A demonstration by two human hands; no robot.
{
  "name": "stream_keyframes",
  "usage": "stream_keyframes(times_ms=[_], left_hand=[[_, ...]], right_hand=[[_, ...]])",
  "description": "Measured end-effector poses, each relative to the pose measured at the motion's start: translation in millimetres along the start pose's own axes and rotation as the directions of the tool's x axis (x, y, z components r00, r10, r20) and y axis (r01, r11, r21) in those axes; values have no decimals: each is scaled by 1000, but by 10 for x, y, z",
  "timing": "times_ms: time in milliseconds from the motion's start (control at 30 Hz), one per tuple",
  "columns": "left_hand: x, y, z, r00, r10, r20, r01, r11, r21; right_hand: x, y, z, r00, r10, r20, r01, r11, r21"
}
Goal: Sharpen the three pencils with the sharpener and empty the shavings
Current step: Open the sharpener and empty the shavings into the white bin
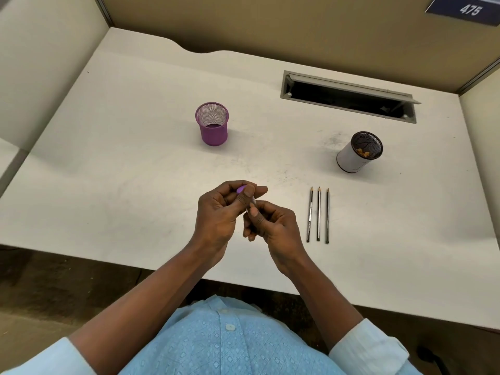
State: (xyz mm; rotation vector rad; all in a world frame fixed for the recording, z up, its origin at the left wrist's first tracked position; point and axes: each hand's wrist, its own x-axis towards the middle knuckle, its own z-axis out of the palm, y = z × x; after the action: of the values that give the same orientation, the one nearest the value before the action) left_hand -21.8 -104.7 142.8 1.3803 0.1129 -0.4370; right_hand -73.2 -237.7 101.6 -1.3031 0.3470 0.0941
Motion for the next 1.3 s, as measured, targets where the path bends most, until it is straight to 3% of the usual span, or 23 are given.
stream_keyframes(times_ms=[200, 467, 767, 967, 1300], left_hand=[[32, 100, -73, 989, -43, 140, 33, 997, 73], [34, 20, -69, 999, 19, 51, -27, 987, 156], [54, 64, -96, 997, 1, 73, -15, 982, 190], [68, 112, -86, 995, 5, 100, -26, 978, 207], [72, 82, -12, 1000, 12, 20, -14, 994, 108]], right_hand=[[-10, -26, -73, 1000, 11, 19, -11, 1000, 22], [39, -28, -91, 996, 72, 56, -74, 997, 28], [45, -35, -135, 983, 137, 119, -148, 985, 88], [22, -15, -107, 993, 66, 94, -77, 990, 114], [30, -47, -101, 998, -25, -52, 29, 997, 65]])
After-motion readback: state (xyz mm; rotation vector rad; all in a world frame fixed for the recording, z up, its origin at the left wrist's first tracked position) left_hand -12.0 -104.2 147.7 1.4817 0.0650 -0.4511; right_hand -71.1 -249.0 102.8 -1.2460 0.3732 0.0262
